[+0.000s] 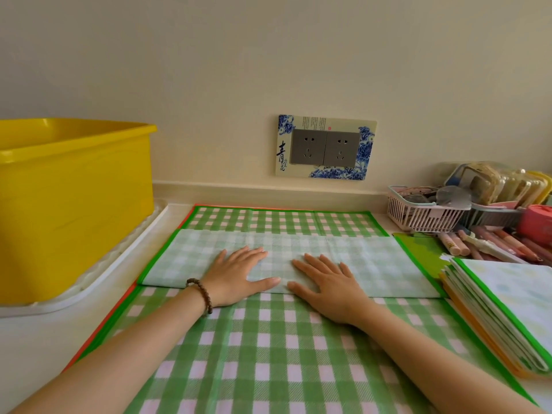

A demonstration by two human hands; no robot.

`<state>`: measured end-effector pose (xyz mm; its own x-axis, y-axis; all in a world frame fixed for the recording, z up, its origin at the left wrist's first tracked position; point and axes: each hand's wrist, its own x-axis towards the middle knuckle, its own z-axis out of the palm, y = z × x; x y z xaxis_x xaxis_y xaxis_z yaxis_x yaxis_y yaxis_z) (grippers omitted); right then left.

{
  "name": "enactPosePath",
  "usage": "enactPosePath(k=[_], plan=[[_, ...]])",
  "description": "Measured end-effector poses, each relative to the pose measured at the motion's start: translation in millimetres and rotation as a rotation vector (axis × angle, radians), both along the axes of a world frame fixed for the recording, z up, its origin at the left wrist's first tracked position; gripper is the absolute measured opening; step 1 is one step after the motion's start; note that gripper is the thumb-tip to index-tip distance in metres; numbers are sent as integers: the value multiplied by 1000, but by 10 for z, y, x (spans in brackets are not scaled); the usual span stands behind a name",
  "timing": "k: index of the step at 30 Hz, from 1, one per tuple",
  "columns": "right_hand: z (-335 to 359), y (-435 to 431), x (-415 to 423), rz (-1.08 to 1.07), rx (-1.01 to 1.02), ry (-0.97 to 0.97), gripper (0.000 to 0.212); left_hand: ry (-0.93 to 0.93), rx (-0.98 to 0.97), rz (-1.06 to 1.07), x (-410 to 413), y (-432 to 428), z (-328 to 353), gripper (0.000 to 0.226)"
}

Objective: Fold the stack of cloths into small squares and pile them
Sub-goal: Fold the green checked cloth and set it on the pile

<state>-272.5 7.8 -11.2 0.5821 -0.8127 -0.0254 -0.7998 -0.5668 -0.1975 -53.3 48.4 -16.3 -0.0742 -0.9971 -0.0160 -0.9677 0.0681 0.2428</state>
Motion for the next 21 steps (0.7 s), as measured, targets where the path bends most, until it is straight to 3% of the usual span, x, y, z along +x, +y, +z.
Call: enactPosePath(k=[5, 8, 21], plan=[[-22, -13, 0, -4, 3, 8, 69, -3, 42, -2, 28, 19, 30, 85], [-22, -21, -16, -2, 6, -3, 69, -3, 69, -13, 173, 61, 41, 79], [-24, -25, -16, 13, 3, -13, 71, -27, 78, 121, 808, 389, 90, 118]])
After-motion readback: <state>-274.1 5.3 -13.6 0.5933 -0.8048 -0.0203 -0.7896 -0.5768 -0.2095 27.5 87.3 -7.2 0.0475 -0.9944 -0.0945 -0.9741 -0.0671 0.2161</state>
